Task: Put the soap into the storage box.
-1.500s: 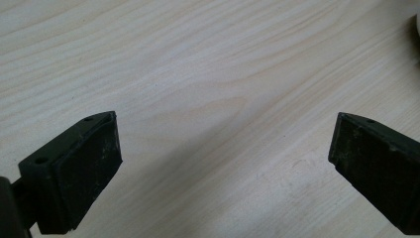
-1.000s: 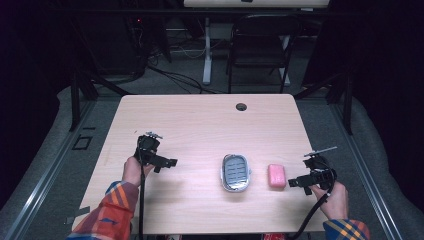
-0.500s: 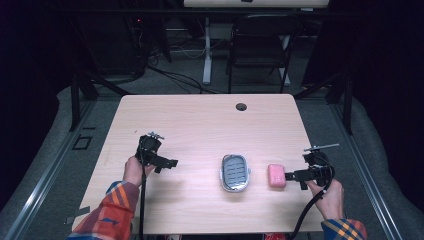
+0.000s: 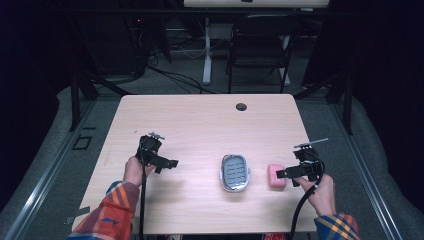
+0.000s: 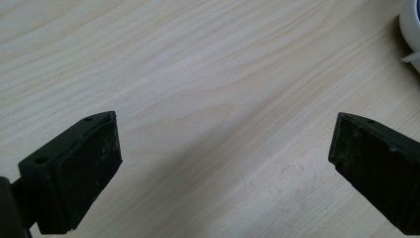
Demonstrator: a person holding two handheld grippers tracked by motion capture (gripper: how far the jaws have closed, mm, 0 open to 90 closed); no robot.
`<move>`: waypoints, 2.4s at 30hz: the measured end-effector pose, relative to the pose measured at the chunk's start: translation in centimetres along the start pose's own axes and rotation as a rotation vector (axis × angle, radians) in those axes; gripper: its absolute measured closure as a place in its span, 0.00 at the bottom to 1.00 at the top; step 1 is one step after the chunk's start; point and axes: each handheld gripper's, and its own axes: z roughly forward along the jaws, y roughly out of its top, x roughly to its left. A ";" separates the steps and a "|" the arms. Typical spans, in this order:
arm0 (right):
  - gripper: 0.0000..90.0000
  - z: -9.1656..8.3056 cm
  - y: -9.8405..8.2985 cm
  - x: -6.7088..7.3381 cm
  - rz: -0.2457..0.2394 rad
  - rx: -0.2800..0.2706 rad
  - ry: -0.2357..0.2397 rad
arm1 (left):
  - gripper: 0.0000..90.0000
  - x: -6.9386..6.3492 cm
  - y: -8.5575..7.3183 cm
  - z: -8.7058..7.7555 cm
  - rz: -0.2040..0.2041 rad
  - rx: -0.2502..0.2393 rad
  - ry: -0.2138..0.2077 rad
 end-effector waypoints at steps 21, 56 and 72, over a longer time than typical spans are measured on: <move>0.00 2.5 1.9 0.8 0.003 0.085 0.027 | 0.00 -0.1 0.1 0.1 0.006 -0.002 -0.014; 0.29 6.9 3.2 1.4 0.015 0.244 -0.053 | 0.00 -0.2 0.2 0.2 0.014 0.007 -0.026; 0.40 7.4 3.3 1.2 -0.032 0.273 -0.053 | 0.00 -0.3 0.2 0.2 0.020 0.007 -0.028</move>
